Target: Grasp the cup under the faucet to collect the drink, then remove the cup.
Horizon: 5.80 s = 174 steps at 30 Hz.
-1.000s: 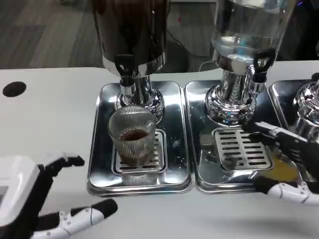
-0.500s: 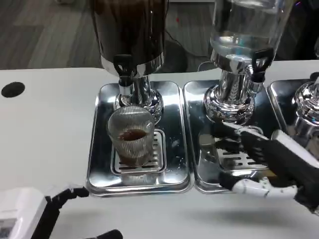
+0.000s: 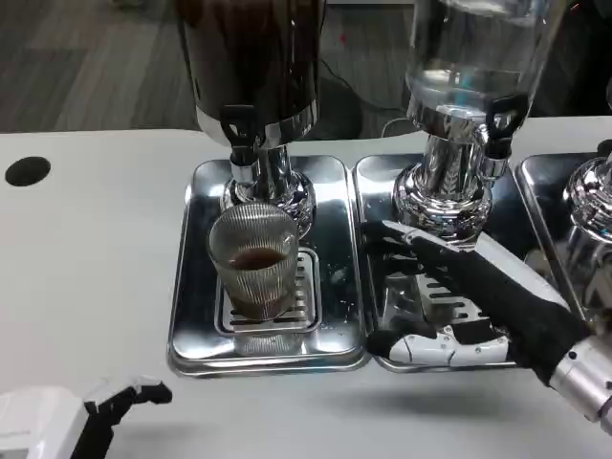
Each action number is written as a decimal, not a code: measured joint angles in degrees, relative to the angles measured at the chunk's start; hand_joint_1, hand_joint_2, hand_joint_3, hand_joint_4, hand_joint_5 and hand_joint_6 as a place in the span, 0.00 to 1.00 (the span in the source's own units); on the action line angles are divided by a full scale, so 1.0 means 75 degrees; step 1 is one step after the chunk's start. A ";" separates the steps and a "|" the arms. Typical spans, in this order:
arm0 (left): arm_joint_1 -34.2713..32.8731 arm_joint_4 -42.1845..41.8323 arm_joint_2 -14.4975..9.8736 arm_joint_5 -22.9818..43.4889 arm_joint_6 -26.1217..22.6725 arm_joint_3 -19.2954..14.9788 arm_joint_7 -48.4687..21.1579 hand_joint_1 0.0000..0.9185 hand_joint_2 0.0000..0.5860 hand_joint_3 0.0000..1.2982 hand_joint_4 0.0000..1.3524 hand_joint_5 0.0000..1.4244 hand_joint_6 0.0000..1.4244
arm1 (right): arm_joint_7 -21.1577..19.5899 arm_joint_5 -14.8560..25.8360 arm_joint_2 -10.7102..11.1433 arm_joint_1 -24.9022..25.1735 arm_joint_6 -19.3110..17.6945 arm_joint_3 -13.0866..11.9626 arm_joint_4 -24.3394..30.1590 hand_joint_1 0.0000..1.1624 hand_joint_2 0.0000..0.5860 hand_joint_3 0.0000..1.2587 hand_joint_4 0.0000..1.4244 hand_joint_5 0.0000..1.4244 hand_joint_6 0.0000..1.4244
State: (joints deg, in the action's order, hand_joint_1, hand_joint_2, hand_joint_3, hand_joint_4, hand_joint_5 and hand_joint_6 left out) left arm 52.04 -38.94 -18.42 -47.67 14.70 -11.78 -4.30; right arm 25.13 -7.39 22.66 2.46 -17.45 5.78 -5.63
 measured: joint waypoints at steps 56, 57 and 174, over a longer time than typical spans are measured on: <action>0.1251 0.0554 0.0255 0.0481 0.1242 -0.0784 0.0544 0.00 0.11 0.34 0.29 0.34 0.49 | -0.1355 -0.1875 -0.1531 0.2246 0.1018 0.1589 -0.1299 0.58 0.18 0.06 0.05 0.09 0.03; 0.1265 0.0556 0.0256 0.0550 0.1279 -0.0824 0.0546 0.00 0.11 0.34 0.29 0.34 0.50 | -0.1401 -0.1952 -0.1556 0.2277 0.1060 0.1635 -0.1302 0.58 0.18 0.06 0.05 0.09 0.03; 0.1191 0.0634 0.0416 0.1250 0.1629 -0.1560 -0.0169 0.01 0.16 0.37 0.34 0.39 0.54 | -0.2194 -0.1487 -0.2341 0.3280 0.0988 0.1704 -0.3987 0.53 0.19 0.14 0.12 0.14 0.02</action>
State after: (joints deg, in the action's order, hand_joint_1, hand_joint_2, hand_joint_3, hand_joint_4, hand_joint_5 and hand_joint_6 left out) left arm 60.97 -34.19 -15.30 -38.30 26.92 -23.48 -5.57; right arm 8.67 -18.55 5.10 27.06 -10.03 18.55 -35.53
